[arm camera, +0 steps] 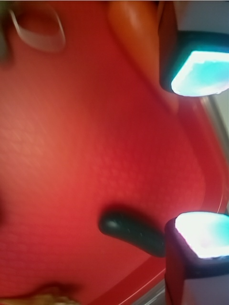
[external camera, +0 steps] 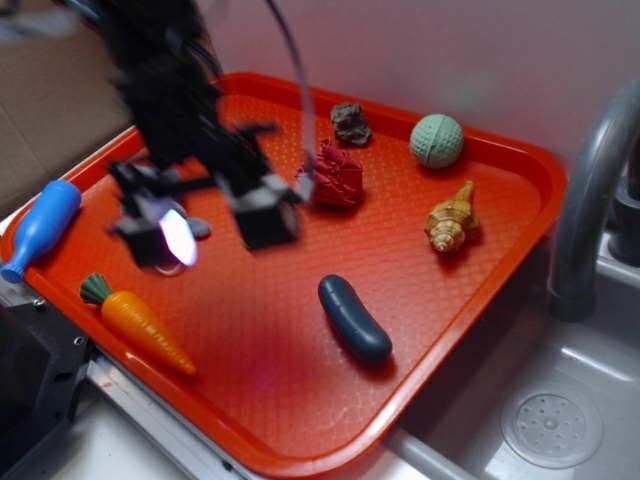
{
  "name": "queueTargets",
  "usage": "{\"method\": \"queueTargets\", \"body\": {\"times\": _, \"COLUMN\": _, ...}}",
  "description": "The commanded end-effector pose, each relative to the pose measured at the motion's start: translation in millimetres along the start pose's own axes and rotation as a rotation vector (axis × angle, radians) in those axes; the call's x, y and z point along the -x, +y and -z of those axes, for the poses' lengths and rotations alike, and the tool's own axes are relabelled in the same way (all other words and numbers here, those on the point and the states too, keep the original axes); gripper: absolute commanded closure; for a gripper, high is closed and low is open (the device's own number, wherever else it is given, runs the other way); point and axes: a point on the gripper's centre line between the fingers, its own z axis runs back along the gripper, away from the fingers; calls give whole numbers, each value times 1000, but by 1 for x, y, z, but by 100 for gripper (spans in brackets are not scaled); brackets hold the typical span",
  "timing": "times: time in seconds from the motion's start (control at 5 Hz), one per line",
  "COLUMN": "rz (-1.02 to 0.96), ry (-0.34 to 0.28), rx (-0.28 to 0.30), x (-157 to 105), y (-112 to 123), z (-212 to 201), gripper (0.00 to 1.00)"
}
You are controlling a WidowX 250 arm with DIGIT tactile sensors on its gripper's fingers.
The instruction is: Grab the plastic pickle.
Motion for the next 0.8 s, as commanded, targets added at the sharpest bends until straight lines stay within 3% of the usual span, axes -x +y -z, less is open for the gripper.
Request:
{"method": "queueTargets", "body": {"times": 0.0, "rz": 65, "ry": 116, "rx": 13, "x": 7, "y": -47, "z": 34, "gripper": 0}}
{"method": "queueTargets", "body": {"times": 0.2, "rz": 55, "ry": 85, "rx": 23, "x": 10, "y": -56, "z": 37, "gripper": 0}}
{"method": "queueTargets", "body": {"times": 0.4, "rz": 47, "ry": 111, "rx": -51, "x": 11, "y": -58, "z": 58, "gripper": 0}}
{"method": "queueTargets", "body": {"times": 0.6, "rz": 87, "ry": 70, "rx": -136, "x": 11, "y": -54, "z": 72, "gripper": 0}}
